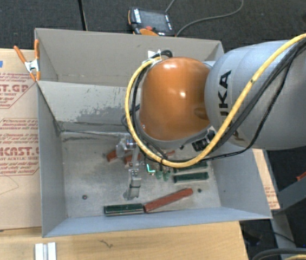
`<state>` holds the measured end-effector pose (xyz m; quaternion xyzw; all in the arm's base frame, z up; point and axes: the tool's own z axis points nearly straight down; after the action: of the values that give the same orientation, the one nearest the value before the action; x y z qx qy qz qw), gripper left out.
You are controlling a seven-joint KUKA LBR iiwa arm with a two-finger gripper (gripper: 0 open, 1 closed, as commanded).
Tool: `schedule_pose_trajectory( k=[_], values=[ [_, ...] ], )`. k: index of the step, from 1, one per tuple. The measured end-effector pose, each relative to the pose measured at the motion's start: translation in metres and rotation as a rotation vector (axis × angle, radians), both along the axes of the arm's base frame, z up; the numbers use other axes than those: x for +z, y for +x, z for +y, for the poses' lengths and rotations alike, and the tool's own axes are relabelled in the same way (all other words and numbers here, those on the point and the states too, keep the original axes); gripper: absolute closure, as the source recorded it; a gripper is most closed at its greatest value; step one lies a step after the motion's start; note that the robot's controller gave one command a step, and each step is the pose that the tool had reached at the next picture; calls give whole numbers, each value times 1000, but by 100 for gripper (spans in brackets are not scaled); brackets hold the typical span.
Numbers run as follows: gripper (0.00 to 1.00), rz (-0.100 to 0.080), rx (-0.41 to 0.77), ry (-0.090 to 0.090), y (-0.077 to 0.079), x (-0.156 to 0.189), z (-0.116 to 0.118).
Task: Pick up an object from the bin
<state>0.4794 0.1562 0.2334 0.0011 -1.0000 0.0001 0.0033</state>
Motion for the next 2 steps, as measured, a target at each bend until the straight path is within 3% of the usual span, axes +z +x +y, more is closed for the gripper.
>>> schedule_pose_trajectory(
  k=[1,2],
  values=[
    [0,-1,584,3,0,-116,-45],
    [0,-9,950,2,3,-52,-115]
  ],
)
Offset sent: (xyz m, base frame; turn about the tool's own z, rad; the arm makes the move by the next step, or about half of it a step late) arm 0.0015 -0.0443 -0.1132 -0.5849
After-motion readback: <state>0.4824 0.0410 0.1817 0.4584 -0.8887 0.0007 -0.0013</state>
